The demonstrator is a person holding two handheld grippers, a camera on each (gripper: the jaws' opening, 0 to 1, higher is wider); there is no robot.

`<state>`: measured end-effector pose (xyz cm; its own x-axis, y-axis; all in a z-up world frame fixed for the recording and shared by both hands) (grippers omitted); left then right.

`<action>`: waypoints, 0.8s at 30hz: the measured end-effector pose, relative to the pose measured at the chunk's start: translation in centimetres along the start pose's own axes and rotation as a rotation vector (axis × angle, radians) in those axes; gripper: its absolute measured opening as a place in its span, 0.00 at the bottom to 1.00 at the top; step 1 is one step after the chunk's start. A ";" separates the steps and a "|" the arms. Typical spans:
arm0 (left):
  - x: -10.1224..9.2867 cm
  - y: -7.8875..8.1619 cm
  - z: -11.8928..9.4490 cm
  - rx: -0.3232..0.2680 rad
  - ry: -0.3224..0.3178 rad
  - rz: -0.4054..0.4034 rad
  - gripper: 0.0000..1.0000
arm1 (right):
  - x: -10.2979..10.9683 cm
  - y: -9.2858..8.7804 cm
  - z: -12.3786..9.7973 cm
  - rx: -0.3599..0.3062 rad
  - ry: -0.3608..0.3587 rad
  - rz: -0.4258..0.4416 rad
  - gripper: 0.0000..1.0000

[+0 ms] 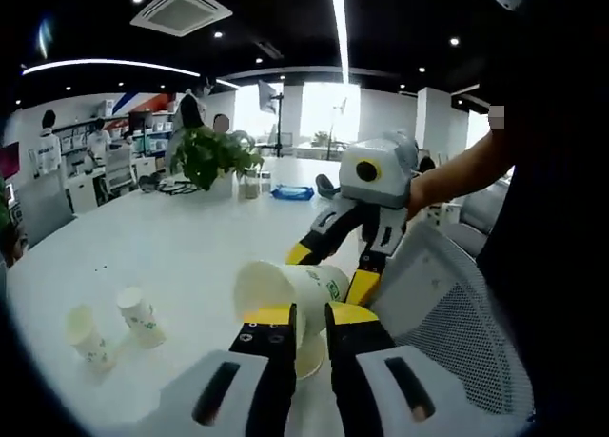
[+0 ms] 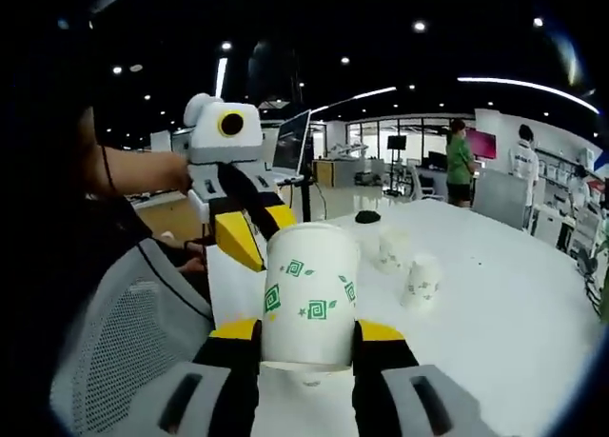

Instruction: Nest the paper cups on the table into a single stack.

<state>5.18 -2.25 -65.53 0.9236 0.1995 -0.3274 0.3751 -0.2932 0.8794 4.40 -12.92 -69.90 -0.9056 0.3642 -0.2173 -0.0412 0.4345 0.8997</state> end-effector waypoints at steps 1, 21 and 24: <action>0.0 0.0 0.0 0.001 -0.002 -0.001 0.06 | 0.0 0.0 0.0 0.001 0.001 -0.004 0.36; -1.7 -0.5 0.2 0.057 -0.058 -0.021 0.00 | 0.3 -0.4 0.1 0.056 -0.008 -0.017 0.38; -1.6 -0.2 0.0 0.065 -0.038 0.013 0.00 | 0.1 -0.5 -0.2 0.060 -0.022 -0.003 0.37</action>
Point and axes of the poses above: the point that each gripper's makers call its tool centre point, and the gripper's own axes: z roughly forward along the fingers, x roughly to its left, y roughly out of its top, the point moved 5 cm from there along -z, roughly backward along the fingers, and after that the axes turned 14 degrees about -z, right-handed, at the moved point
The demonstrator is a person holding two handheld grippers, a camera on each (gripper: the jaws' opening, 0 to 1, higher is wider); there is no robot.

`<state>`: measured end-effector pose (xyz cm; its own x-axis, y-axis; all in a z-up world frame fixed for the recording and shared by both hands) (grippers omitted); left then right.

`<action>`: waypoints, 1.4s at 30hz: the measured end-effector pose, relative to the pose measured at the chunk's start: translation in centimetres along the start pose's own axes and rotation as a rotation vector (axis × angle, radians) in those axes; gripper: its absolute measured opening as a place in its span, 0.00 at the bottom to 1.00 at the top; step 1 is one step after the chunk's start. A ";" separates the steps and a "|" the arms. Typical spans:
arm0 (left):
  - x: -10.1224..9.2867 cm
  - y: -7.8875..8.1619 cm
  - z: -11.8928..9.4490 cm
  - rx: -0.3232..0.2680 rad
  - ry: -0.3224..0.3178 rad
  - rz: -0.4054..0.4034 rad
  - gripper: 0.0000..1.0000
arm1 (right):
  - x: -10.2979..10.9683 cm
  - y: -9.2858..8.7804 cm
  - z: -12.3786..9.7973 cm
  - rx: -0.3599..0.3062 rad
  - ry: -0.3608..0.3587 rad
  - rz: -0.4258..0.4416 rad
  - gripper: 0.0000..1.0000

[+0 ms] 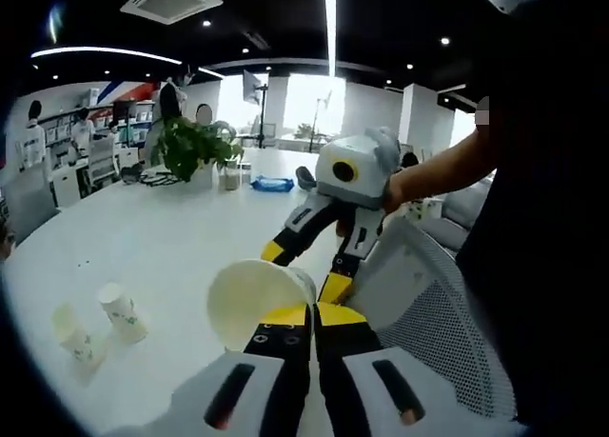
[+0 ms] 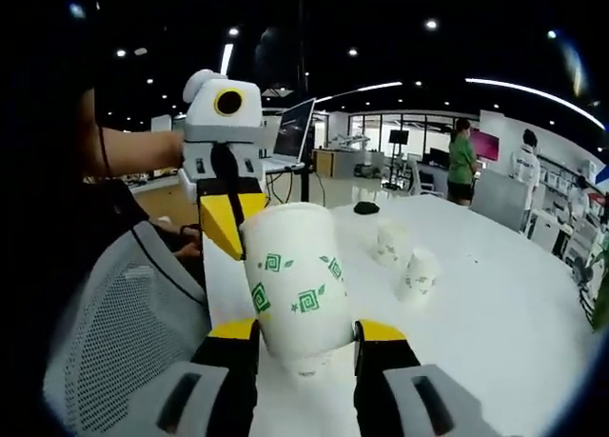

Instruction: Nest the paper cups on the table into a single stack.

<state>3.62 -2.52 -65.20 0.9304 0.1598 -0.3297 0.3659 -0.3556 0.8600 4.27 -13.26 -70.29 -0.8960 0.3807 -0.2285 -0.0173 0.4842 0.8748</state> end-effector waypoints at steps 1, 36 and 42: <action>0.0 0.0 0.0 0.001 0.002 0.003 0.00 | -0.1 0.0 -0.1 0.002 -0.004 0.003 0.37; 1.5 -1.0 -0.8 0.230 0.089 0.208 0.00 | -0.4 -2.3 -1.3 0.030 -0.139 0.206 0.73; 1.7 -1.5 -0.5 0.272 0.087 0.231 0.00 | -0.3 -2.5 -1.5 0.034 -0.148 0.220 0.72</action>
Point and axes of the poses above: the point that each gripper's makers call its tool centre point, and the gripper's own axes: z roughly forward along the fingers, x roughly to its left, y roughly out of its top, the point moved 5 cm from there along -z, roughly backward along the fingers, and after that the axes turned 14 degrees about -z, right-handed, at the moved point
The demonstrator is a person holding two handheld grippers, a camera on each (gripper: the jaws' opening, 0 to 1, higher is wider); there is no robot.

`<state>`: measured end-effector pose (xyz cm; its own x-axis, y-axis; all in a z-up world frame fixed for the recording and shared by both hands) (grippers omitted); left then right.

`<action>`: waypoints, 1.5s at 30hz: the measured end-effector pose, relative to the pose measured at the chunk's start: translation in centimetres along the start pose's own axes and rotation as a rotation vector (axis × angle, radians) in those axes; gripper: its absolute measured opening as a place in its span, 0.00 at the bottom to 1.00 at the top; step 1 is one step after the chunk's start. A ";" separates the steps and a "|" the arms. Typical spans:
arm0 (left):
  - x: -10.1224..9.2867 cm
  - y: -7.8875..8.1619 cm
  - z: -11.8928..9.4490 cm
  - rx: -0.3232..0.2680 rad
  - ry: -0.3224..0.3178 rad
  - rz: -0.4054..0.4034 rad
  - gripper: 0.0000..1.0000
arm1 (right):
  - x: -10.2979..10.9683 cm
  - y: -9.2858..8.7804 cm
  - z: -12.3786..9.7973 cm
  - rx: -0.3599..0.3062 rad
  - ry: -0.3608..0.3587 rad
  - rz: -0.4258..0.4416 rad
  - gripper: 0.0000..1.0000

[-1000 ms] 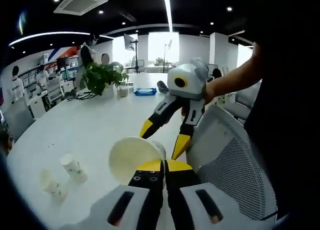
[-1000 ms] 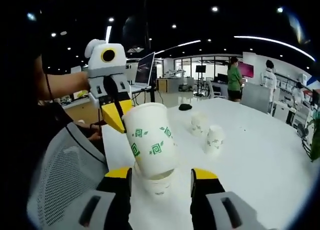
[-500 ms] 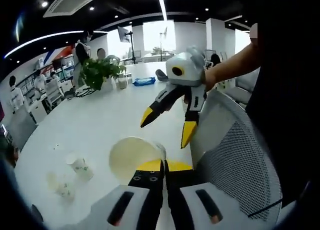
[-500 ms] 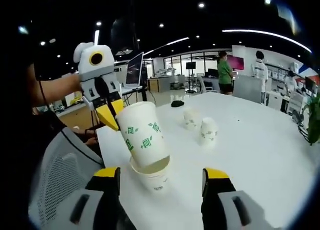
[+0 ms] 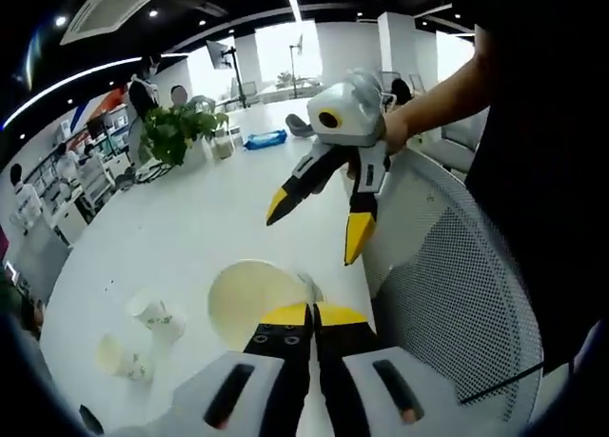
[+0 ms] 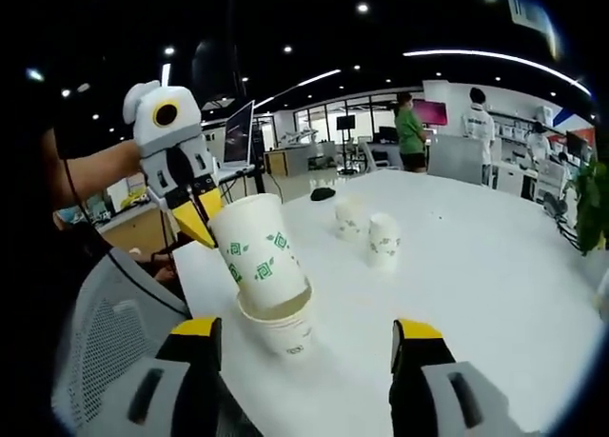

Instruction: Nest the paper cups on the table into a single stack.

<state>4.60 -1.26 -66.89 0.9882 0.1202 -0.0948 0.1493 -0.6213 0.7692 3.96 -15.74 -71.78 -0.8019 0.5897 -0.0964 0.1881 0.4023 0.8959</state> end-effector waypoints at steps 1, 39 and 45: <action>0.0 -0.2 0.2 0.014 0.001 0.009 0.00 | 0.0 0.0 0.0 0.001 -0.001 0.003 0.72; -0.1 -1.4 4.4 0.094 -0.026 0.003 0.00 | 0.6 -1.1 -0.1 0.029 -0.014 0.033 0.68; 0.0 -1.6 4.7 0.088 -0.036 -0.048 0.00 | 0.5 -1.2 -0.2 0.030 -0.016 0.035 0.68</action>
Point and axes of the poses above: the point that each gripper's makers call its tool centre point, and the gripper's own axes: z roughly forward along the fingers, x roughly to its left, y roughly out of its top, the point moved 5 cm from there along -z, roughly backward along the fingers, and after that the axes turned 14 degrees about -z, right-handed, at the moved point
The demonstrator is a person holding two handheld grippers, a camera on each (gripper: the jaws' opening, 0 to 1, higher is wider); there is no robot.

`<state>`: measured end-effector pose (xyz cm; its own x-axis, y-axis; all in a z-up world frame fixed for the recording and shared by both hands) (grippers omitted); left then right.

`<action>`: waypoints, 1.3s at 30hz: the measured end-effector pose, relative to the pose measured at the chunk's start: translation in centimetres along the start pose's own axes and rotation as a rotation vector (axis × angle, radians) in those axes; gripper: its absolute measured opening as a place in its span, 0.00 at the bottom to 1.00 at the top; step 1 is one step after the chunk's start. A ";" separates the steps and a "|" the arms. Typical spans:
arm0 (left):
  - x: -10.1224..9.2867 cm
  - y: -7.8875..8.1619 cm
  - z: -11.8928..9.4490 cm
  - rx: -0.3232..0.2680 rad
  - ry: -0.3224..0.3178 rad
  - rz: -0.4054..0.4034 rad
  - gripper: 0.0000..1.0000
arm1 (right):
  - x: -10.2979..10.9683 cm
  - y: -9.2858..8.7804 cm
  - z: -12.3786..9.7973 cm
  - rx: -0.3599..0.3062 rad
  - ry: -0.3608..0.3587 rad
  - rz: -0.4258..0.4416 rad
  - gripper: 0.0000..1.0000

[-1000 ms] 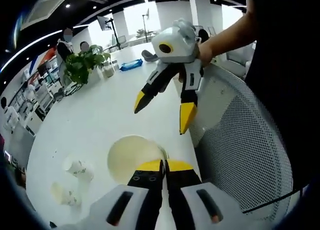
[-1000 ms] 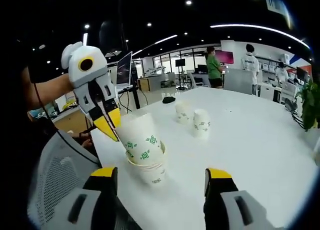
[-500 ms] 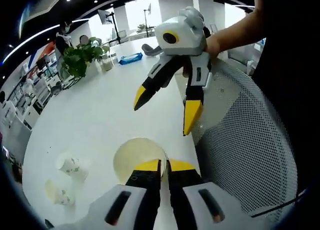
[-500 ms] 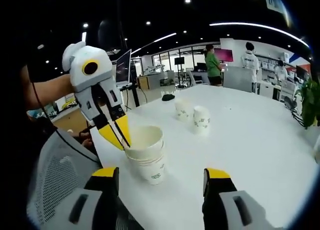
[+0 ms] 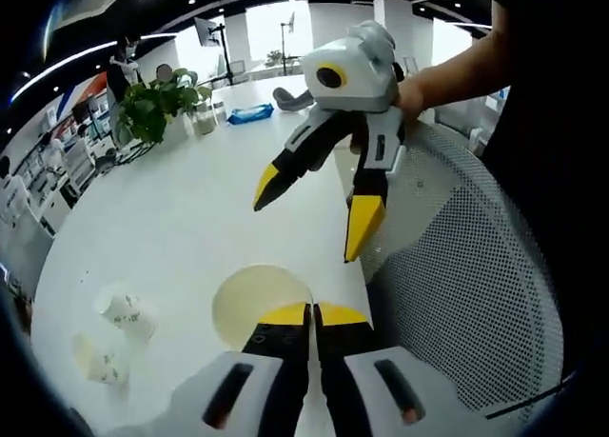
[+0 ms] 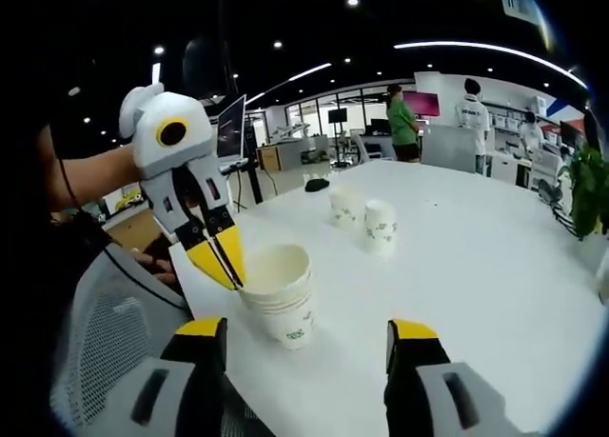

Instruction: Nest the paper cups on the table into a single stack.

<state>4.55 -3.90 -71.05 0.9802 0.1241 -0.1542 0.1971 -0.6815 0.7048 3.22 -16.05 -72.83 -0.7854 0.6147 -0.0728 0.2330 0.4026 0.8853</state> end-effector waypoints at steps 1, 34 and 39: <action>0.1 -0.1 0.1 0.000 -0.001 -0.010 0.00 | 0.0 0.0 0.0 0.000 0.000 0.001 0.67; 1.1 1.1 -2.0 -0.186 0.007 -0.137 0.14 | -0.8 0.0 -0.5 -0.033 -0.075 0.026 0.79; 2.6 1.2 -2.9 -0.239 0.060 -0.175 0.22 | -1.1 0.1 -0.5 -0.041 -0.091 0.034 0.83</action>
<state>7.41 -2.32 -68.57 0.9287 0.2722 -0.2519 0.3551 -0.4575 0.8152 3.78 -17.01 -72.41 -0.7217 0.6873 -0.0816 0.2336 0.3528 0.9061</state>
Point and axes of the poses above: the point that each gripper's makers call its tool centre point, and the gripper's own axes: z roughly forward along the fingers, x roughly to its left, y roughly out of its top, the point moved 5 cm from there along -z, roughly backward along the fingers, and after that the axes turned 14 degrees about -z, right-handed, at the moved point
